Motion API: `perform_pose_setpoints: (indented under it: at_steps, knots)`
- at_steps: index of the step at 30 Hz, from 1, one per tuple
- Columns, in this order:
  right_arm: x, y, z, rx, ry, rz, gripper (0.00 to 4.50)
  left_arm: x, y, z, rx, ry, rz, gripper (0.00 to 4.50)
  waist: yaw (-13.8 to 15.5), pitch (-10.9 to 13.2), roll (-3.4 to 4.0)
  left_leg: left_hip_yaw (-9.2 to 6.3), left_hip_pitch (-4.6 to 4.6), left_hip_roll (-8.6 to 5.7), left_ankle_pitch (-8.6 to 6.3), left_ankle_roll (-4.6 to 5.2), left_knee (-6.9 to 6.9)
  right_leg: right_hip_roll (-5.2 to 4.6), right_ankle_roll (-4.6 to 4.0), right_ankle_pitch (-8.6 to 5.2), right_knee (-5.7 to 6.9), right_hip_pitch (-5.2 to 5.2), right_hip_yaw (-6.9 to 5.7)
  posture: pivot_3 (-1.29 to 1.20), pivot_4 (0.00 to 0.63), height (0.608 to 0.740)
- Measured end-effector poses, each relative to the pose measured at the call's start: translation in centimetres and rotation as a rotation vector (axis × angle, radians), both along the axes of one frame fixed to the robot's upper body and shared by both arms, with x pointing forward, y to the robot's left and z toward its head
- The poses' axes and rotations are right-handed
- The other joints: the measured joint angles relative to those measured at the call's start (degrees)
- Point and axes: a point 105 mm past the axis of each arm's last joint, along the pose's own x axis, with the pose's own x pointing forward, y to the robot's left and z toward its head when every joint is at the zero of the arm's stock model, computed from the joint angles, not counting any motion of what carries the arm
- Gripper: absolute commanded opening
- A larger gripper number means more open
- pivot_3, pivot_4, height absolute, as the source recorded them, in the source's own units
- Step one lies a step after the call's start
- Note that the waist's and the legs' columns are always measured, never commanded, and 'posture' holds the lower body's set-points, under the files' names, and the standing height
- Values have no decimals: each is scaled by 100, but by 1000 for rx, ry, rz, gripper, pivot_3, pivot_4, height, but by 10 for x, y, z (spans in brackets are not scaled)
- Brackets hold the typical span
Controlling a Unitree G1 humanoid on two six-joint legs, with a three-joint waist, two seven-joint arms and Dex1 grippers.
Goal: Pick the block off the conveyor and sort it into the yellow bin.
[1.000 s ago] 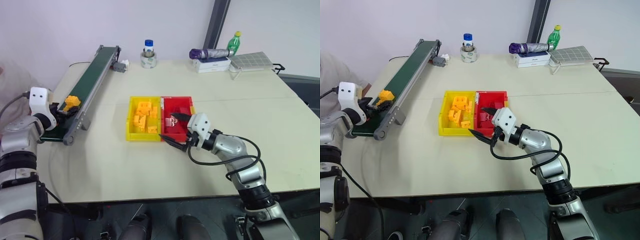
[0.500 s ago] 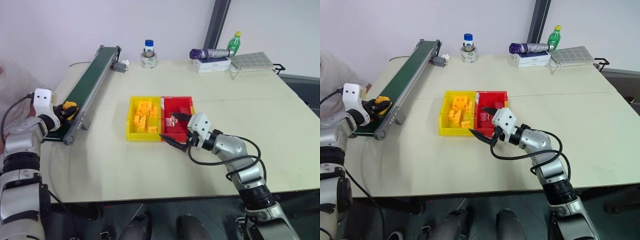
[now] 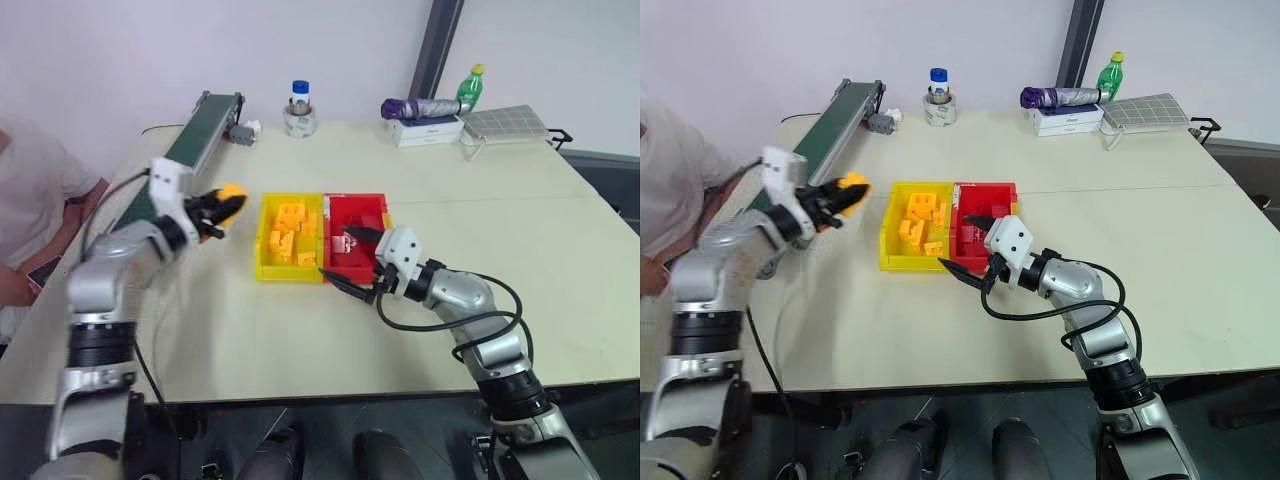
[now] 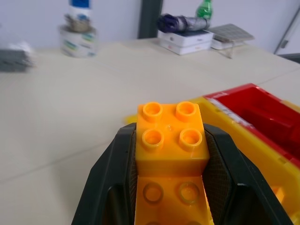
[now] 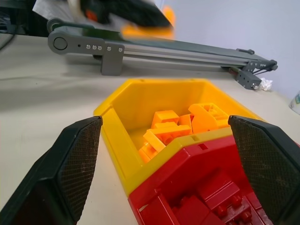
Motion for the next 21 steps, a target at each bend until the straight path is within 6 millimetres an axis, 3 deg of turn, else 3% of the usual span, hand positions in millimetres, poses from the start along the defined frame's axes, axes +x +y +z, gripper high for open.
perform_pose_setpoints:
  at_steps: [6, 7, 11, 17, 21]
  knots:
    - [0, -5, -3, -8, 7, -21, 4500, 3, -55, -15, -11, 3, -84, 1303, 0, 0, 0, 7, 0, 1, 6, 10, 0, 2, 1, 1, 2, -2, 5, 0, 150, 740]
    - [-1, -4, -3, -7, 6, -21, 4500, 3, -63, -18, -20, 9, -100, 2338, 4, 0, 0, 8, 0, 1, 6, 10, 3, 1, 1, 1, 1, 0, 5, 0, 150, 740]
    - [-2, -5, 0, -7, -12, -26, 4500, 11, -66, -23, -5, 14, -71, 4309, -32, 0, 0, 9, 1, 2, 6, 10, 3, 2, 2, 1, 3, -1, 6, 0, 150, 740]
    - [-3, -6, -1, -7, -10, -33, 4500, 12, -58, -15, 13, -32, -48, 4449, -3, 0, 0, 10, 1, 1, 6, 11, 3, 1, 3, 1, 1, 0, 6, 0, 150, 740]
    - [-3, -7, -1, -13, -11, -36, 4500, 2, -40, -2, 19, -88, -59, 4449, -30, 0, 0, 9, 1, 2, 6, 11, 2, 3, 2, 2, 3, -3, 6, 0, 150, 740]
